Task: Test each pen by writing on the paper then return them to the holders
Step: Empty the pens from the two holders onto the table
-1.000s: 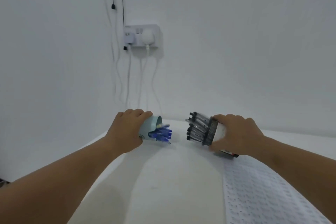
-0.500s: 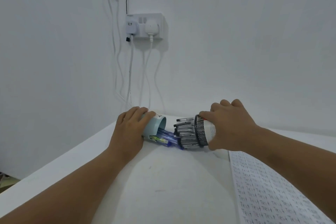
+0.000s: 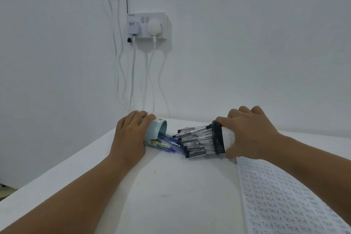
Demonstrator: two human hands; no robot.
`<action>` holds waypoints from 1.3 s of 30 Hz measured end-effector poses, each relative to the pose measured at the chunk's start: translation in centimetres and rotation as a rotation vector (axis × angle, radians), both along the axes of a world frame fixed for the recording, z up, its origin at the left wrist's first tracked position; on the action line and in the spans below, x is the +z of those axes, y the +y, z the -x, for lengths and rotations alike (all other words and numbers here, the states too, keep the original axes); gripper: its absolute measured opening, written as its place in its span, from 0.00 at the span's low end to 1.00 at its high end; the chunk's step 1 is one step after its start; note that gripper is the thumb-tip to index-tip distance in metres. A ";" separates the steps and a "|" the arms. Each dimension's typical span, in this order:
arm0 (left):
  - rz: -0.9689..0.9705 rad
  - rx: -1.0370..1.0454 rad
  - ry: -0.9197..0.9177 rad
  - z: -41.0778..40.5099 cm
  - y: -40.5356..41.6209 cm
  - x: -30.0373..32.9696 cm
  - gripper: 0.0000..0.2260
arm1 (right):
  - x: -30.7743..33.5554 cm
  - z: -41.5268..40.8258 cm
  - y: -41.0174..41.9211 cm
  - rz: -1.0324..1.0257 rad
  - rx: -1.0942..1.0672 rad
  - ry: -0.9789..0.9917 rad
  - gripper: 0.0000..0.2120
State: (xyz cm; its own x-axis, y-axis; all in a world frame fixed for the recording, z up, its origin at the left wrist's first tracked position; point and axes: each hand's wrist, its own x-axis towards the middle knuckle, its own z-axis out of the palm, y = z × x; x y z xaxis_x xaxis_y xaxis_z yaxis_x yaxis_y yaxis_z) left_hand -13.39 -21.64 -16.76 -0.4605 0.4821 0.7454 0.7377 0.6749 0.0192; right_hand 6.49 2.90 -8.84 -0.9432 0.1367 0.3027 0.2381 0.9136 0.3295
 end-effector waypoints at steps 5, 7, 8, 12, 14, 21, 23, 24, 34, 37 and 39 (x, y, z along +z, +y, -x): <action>-0.005 0.015 -0.042 -0.5 0.0 0.2 0.34 | -0.5 -0.9 0.4 0.048 -0.010 -0.005 0.43; -0.008 0.026 -0.075 -0.6 0.0 0.4 0.35 | -0.5 -1.3 0.6 0.105 -0.016 -0.003 0.44; -0.012 0.028 -0.085 -0.5 -0.1 0.5 0.35 | -0.6 -1.5 0.6 0.106 -0.015 -0.001 0.44; -0.041 0.024 -0.083 -0.5 -0.5 0.5 0.37 | -0.6 -2.1 0.1 -0.102 0.011 0.003 0.44; -0.040 0.011 -0.070 -0.6 -0.6 0.4 0.36 | 0.0 -2.1 -0.2 -0.162 0.002 -0.009 0.44; -0.040 -0.001 -0.080 -0.7 -0.5 0.3 0.36 | 1.5 -3.2 0.1 -0.166 -0.096 -0.186 0.42; -0.039 -0.003 -0.085 -0.6 -0.6 0.2 0.36 | 1.8 -3.7 0.4 -0.168 -0.123 -0.223 0.43; -0.037 -0.005 -0.089 -0.6 -0.6 0.2 0.36 | 1.8 -3.9 0.6 -0.169 -0.132 -0.231 0.43; -0.031 -0.025 -0.088 -0.4 -0.7 -0.1 0.36 | 1.0 -5.6 2.7 -0.118 -0.182 -0.161 0.43; -0.033 -0.033 -0.082 -0.3 -0.8 -0.2 0.36 | 1.0 -6.4 3.8 0.023 -0.217 -0.086 0.43; -0.028 -0.035 -0.080 -0.2 -0.9 -0.2 0.36 | 0.9 -7.3 5.1 0.241 -0.250 0.007 0.43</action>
